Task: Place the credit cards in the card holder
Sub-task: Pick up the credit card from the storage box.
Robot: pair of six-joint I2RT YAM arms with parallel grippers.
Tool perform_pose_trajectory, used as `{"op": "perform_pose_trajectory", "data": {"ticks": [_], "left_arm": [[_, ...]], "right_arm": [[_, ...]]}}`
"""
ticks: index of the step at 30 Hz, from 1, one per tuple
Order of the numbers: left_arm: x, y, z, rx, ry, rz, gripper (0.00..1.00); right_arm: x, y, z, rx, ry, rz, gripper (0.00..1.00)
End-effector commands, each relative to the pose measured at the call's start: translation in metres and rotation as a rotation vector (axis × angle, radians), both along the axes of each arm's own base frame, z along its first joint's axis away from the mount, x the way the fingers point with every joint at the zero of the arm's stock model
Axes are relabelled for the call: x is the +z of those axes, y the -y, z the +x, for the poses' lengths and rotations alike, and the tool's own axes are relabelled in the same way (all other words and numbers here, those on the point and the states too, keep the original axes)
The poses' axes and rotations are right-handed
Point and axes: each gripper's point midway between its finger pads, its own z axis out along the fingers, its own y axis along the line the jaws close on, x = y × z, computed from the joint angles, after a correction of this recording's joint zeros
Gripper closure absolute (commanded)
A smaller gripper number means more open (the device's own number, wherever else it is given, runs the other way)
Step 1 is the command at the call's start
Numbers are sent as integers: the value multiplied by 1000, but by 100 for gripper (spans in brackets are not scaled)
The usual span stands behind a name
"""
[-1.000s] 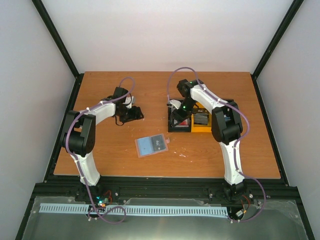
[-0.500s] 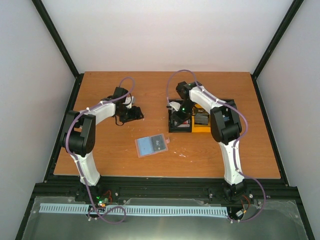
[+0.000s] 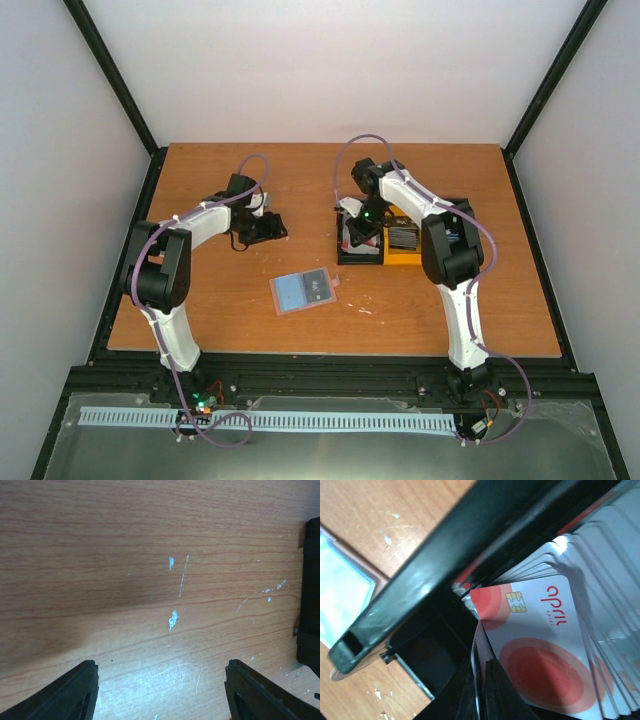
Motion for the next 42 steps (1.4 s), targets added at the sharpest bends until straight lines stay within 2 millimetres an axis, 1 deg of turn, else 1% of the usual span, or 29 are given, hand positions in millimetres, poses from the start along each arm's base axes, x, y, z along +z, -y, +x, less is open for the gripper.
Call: {"op": "perform_pose_trajectory", "data": {"ticks": [1,3,6,9,14,19,23,26,28,30,33,35,36,37,39,42], "left_arm": [[20,-3,8,-9,74,0,30],[21,-3,8,-10,75,-1,29],[25,-3,10,-9,87,-3,30],[31,-2,10,-9,102,-10,29],[41,1,9,-15,127,-39,29],[52,3,6,-11,152,-59,26],[69,9,3,-32,195,-106,24],[91,15,1,-59,256,-158,20],[108,21,-1,-81,298,-204,17],[124,25,-5,-97,340,-246,14],[144,33,-16,-138,385,-311,9],[152,37,-23,-162,389,-353,7],[156,40,-27,-176,385,-380,7],[160,44,-32,-189,377,-409,6],[168,50,-42,-212,343,-474,6],[173,56,-56,-208,250,-555,5]], "right_arm": [[2,6,14,-11,59,-51,96],[9,6,18,-15,79,-46,97],[27,2,25,-29,137,-19,97],[41,4,28,-37,183,-16,97],[62,8,26,-47,234,-3,97],[69,13,22,-65,254,-11,97],[81,15,29,-129,284,21,97],[105,13,42,-255,306,116,97],[125,11,57,-386,326,199,97],[140,3,59,-511,267,302,97],[159,-17,47,-675,102,482,97],[166,-28,37,-777,-26,592,97],[160,-31,28,-838,-106,614,97],[162,-36,22,-878,-166,657,97],[170,-50,9,-912,-284,742,97],[180,-64,-12,-931,-417,800,97]]}}
